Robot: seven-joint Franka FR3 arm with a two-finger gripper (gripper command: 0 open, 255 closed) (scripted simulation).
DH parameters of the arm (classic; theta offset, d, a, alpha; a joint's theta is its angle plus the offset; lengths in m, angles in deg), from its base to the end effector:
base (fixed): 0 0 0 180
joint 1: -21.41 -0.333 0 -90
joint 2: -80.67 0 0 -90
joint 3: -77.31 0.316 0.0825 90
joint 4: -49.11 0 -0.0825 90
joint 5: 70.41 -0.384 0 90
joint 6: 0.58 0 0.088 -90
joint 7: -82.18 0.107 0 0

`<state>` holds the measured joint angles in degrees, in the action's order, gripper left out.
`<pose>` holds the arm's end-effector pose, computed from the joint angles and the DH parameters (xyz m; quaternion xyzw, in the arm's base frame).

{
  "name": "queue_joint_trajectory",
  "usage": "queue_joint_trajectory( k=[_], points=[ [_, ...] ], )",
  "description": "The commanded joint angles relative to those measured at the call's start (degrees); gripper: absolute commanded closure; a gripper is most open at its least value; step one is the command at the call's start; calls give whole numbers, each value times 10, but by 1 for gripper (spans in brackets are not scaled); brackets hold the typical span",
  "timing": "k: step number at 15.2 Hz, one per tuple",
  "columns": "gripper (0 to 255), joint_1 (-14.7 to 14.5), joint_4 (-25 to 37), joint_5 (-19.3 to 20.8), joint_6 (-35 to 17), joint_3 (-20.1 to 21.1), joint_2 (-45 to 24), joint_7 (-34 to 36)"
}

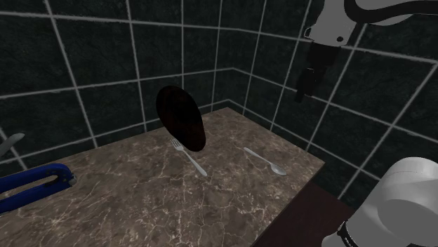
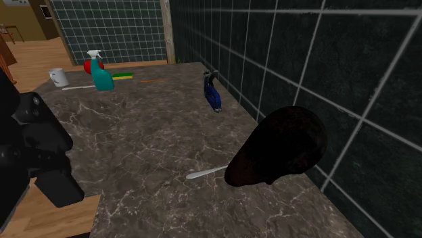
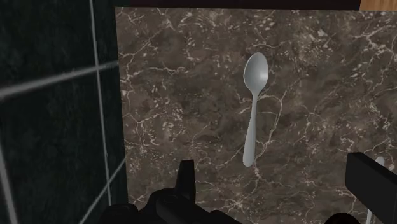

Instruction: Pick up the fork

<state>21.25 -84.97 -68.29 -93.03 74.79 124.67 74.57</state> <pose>0.3160 -0.0210 0.5960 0.9984 0.0520 0.0201 0.0049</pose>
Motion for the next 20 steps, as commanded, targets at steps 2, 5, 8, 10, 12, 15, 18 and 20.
queue_joint_trajectory(
  k=[2, 5, 8, 10, 12, 15, 18, 20],
  points=[
    [0, -4, -8, -6, -15, 8, -7, 9],
    [0, -14, -27, -21, -61, 33, -32, 37],
    [0, -24, -40, -35, -108, 57, -64, 63],
    [0, -31, -45, -43, -139, 74, -89, 81],
    [0, -37, -46, -50, -170, 90, -117, 99],
    [0, -45, -43, -56, -216, 114, -163, 126],
    [0, -52, -33, -58, -259, 138, -214, 154],
    [0, -55, -22, -55, -287, 154, -251, 173]
  ],
)
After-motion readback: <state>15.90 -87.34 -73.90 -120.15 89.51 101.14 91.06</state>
